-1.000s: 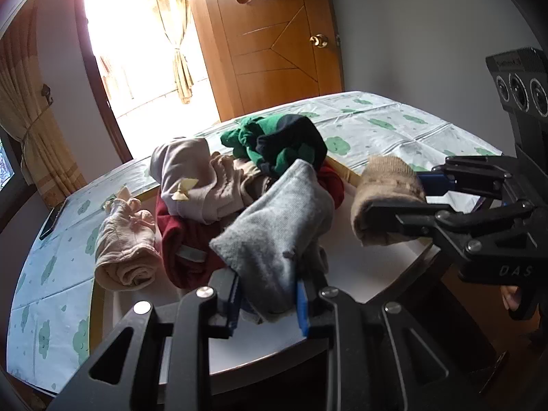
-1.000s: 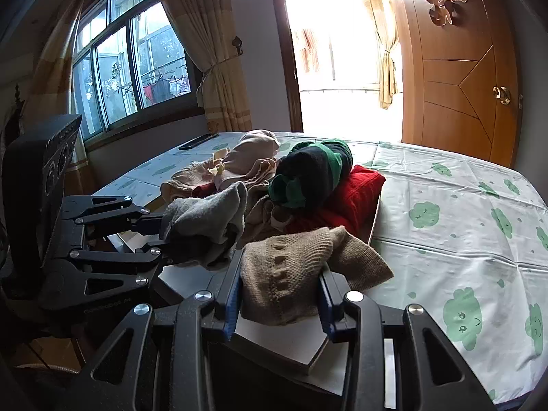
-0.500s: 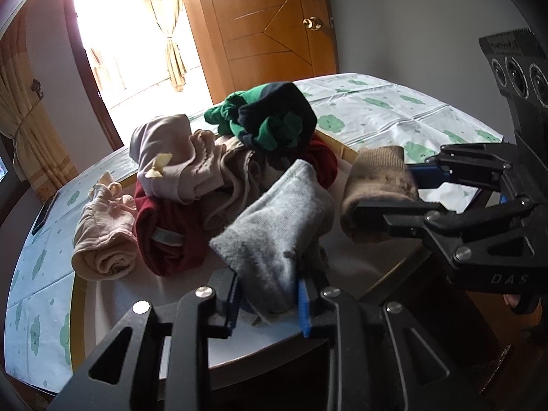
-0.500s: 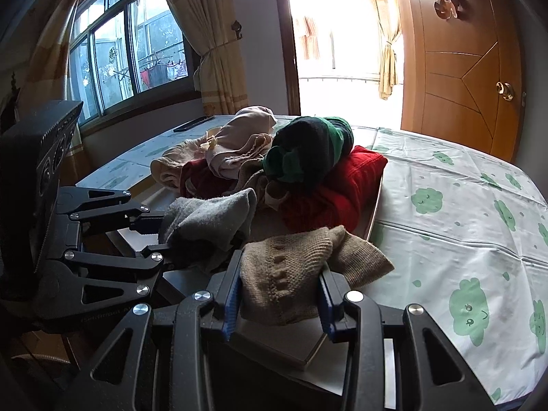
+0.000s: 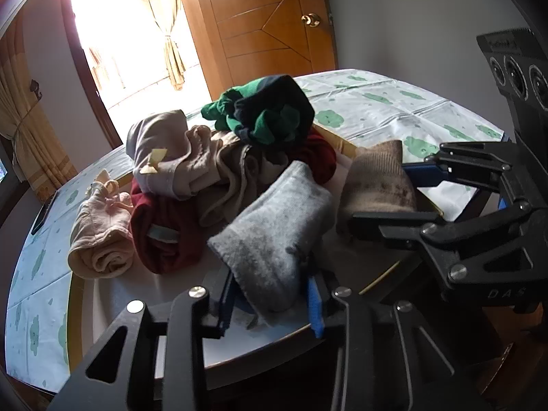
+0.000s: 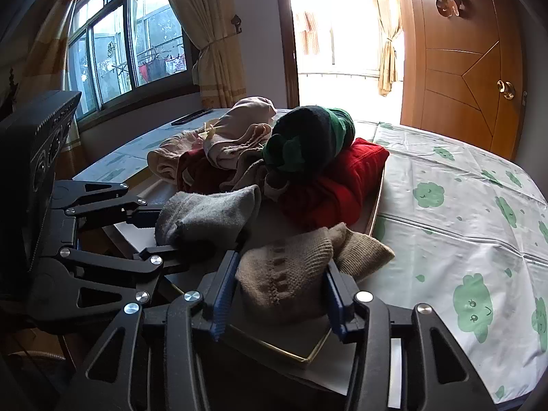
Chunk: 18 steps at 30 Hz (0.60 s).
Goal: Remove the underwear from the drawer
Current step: 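Lower the socks into the tray and open both tools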
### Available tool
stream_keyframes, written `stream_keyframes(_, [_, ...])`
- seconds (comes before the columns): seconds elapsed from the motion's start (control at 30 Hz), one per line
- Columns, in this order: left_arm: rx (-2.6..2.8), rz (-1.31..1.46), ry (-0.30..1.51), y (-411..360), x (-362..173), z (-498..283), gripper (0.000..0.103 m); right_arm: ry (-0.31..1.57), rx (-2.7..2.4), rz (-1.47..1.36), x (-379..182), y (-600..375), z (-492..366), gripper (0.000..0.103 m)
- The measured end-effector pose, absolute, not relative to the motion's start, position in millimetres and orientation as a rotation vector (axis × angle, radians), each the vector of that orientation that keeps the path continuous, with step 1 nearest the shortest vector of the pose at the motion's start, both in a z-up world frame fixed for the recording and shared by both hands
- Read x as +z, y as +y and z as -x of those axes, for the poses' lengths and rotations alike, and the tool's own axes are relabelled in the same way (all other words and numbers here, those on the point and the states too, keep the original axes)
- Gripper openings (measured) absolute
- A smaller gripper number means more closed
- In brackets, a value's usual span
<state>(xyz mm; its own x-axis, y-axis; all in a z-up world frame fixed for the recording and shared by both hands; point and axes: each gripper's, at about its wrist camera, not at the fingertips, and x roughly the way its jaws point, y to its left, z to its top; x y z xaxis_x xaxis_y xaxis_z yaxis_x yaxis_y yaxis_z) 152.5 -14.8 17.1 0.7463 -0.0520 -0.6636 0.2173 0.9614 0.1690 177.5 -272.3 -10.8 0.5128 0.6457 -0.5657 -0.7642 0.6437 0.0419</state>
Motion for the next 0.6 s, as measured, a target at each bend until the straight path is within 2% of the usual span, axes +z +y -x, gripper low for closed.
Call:
stream_keyframes(0.2, [-0.135, -0.247, 0.702, -14.7, 16.6, -151.0, 0.041, 0.566, 0.857, 0.224, -9.9, -272.8, -172.4, 0.065])
stream_keyframes(0.3, [-0.131, -0.242, 0.694, -12.3, 17.0, -149.7, 0.045, 0.556, 0.852, 0.236, -11.5, -272.5, -168.2, 0.067])
stream_keyframes(0.4, [-0.117, -0.246, 0.679, -10.6, 18.4, -147.1, 0.054, 0.55, 0.849, 0.238, -12.4, -273.0, -164.3, 0.069])
stream_keyframes(0.47, [-0.106, -0.246, 0.666, -9.8, 20.3, -144.3, 0.066, 0.545, 0.847, 0.233, -12.1, -274.3, -161.4, 0.07])
stream_keyframes(0.6, [-0.099, -0.254, 0.644, -10.5, 23.4, -139.1, 0.074, 0.534, 0.843, 0.221, -11.1, -277.1, -156.5, 0.072])
